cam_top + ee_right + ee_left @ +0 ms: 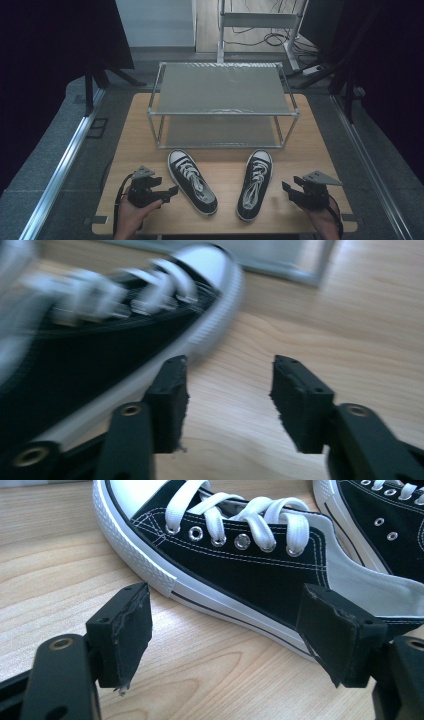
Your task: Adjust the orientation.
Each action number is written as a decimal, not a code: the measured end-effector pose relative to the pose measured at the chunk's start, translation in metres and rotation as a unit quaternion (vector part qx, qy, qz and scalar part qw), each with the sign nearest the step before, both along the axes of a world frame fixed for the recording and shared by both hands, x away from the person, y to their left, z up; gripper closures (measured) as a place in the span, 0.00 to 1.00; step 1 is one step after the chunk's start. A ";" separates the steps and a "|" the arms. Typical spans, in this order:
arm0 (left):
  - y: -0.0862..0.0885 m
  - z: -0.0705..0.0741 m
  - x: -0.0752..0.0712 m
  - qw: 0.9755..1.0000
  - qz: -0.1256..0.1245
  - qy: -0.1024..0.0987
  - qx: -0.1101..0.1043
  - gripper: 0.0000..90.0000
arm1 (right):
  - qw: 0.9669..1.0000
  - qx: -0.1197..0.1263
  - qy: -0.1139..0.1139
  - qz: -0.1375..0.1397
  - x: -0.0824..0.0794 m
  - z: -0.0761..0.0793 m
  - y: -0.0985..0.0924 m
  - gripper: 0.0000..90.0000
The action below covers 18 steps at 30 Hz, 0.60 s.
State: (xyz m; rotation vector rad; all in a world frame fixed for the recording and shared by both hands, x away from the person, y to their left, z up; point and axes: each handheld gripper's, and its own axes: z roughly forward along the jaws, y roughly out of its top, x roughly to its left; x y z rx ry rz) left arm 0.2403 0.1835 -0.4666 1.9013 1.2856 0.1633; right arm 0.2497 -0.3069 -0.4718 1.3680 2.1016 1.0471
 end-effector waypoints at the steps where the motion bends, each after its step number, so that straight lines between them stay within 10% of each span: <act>1: 0.000 0.001 0.000 1.000 -0.001 -0.001 0.000 0.25 | 1.000 0.007 0.000 0.010 -0.002 0.004 0.003 0.58; 9: 0.002 0.005 -0.002 1.000 0.004 0.001 -0.006 0.25 | 0.991 0.015 -0.007 0.129 -0.028 0.037 0.071 0.91; 18: 0.003 0.009 -0.004 1.000 0.002 -0.002 -0.010 0.25 | 0.980 -0.026 0.022 0.194 -0.027 0.029 0.142 1.00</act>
